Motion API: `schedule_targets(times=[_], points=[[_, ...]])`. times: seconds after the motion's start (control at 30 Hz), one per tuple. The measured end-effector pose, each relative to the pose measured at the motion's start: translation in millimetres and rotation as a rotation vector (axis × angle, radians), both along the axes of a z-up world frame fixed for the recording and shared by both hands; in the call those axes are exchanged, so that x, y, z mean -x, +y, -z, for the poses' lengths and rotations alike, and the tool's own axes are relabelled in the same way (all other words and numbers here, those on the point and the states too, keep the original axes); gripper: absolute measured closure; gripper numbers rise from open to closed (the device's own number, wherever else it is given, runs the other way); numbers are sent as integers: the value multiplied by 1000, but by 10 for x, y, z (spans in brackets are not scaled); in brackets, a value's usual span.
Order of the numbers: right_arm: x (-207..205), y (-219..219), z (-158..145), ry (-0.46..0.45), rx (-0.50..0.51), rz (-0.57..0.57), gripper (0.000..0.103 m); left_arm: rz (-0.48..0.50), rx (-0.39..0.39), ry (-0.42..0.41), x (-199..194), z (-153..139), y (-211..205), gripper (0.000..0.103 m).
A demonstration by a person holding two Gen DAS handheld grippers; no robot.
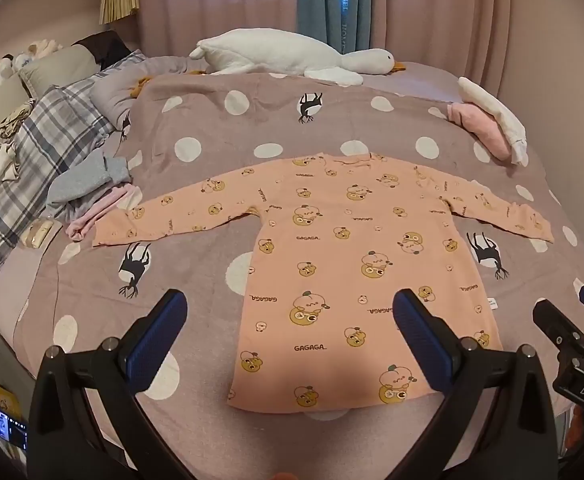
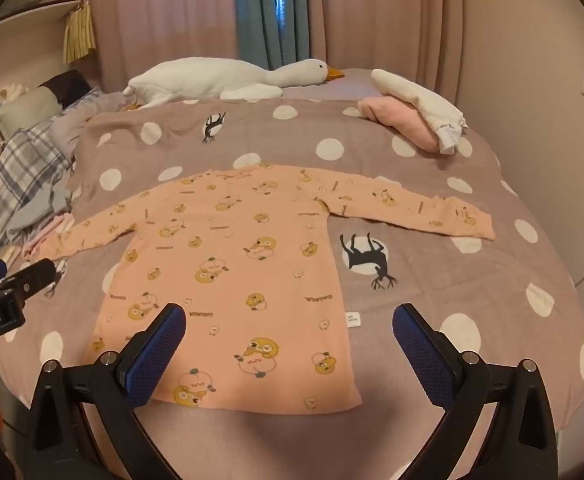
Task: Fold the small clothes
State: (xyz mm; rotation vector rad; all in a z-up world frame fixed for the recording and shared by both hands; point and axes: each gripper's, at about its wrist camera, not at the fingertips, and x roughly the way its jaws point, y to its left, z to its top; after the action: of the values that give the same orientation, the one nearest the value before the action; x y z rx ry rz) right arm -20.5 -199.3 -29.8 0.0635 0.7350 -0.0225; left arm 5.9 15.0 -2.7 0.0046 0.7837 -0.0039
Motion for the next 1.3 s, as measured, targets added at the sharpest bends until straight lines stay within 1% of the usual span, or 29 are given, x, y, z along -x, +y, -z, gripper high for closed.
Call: schedule_targets(times=[0.4,1.3], points=[[-4,11,-15,-4,0,-2,1,23,-12,-7,38,-21,-93,0],[4,15,-39,-10,-2,-3,1,41,-21,-8,41,-41,-203,0]])
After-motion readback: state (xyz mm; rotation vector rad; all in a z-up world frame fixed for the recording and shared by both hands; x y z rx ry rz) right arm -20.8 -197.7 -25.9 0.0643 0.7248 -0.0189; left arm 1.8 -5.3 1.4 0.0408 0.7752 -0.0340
